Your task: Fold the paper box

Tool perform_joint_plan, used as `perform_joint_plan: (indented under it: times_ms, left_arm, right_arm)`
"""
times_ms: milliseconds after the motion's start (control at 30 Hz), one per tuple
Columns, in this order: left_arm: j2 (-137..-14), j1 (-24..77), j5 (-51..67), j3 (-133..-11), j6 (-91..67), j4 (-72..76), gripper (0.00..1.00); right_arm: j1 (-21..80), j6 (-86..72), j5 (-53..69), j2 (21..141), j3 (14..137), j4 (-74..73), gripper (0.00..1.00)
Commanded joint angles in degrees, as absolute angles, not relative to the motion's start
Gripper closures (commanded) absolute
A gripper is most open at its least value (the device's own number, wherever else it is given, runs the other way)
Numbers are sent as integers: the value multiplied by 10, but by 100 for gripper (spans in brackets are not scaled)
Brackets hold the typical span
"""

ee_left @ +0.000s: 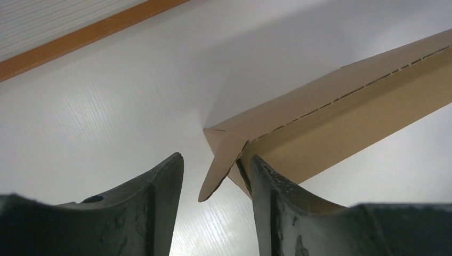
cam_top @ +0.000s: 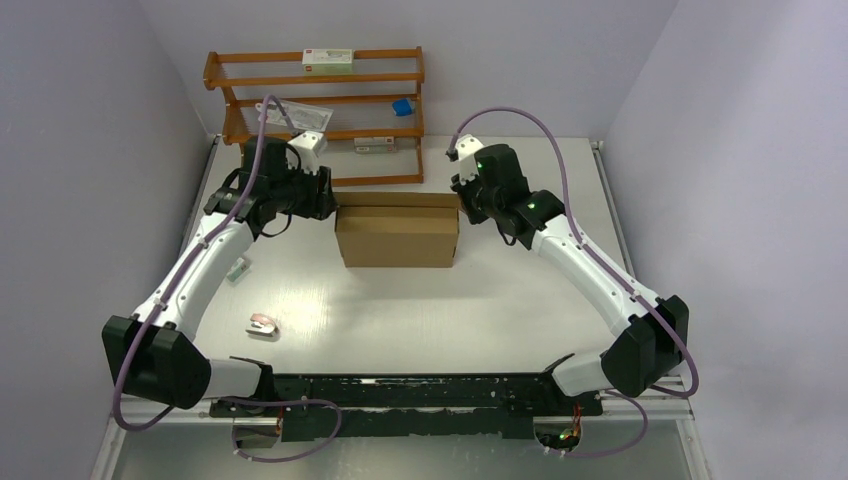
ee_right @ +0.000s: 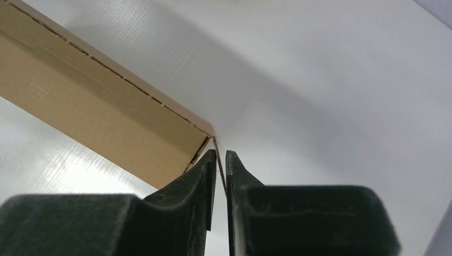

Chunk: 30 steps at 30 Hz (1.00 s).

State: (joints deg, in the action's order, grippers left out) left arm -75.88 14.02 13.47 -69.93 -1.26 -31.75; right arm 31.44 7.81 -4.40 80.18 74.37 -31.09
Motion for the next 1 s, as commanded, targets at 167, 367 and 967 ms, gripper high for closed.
perform_joint_plan:
  times_ms: [167,367,967]
  left_arm:
    - [-758,145,172,-718,-7,-323,70]
    - [-726,150,165,-701,-45,-305,84]
    - [-735,192,122,-677,-156,-302,91]
  right_arm:
    - [309,73,-23,791,737,-299,92]
    - [309,39,-17,789,738,-299,100]
    - [320,-178,-42,808,779,-335,100]
